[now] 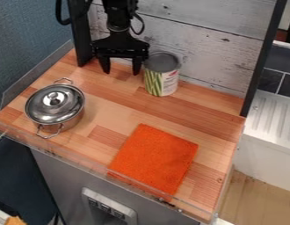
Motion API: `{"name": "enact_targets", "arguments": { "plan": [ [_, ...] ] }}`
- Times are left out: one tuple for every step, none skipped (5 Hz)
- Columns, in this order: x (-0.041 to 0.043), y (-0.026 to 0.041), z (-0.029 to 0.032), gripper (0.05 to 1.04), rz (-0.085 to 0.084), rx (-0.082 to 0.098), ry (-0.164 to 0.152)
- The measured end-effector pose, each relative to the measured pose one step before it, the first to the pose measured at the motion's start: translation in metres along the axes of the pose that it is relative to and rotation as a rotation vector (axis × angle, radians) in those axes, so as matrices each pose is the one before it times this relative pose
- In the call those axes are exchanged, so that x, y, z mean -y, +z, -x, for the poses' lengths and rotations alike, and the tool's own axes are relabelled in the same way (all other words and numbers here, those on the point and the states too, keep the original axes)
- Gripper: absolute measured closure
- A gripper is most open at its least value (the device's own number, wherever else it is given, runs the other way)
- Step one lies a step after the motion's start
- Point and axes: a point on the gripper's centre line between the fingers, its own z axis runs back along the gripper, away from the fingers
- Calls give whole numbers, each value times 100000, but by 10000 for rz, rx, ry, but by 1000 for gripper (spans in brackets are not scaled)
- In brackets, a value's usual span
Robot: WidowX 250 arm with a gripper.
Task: Push the can to the upper right side of the table
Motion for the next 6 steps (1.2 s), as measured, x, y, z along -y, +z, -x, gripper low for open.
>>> {"name": "enact_targets", "arguments": {
  "plan": [
    [4033, 336, 1955, 85, 398, -85, -1178],
    [2393, 242, 1455, 85, 337, -228, -814],
    [1136, -94, 1261, 83, 121, -415, -540],
    [-267, 1048, 323, 83, -87, -175, -96],
    [-1865, 2625, 114, 83, 60, -335, -103],
    [-1858, 2606, 722, 83, -57, -17, -200]
  ]
}}
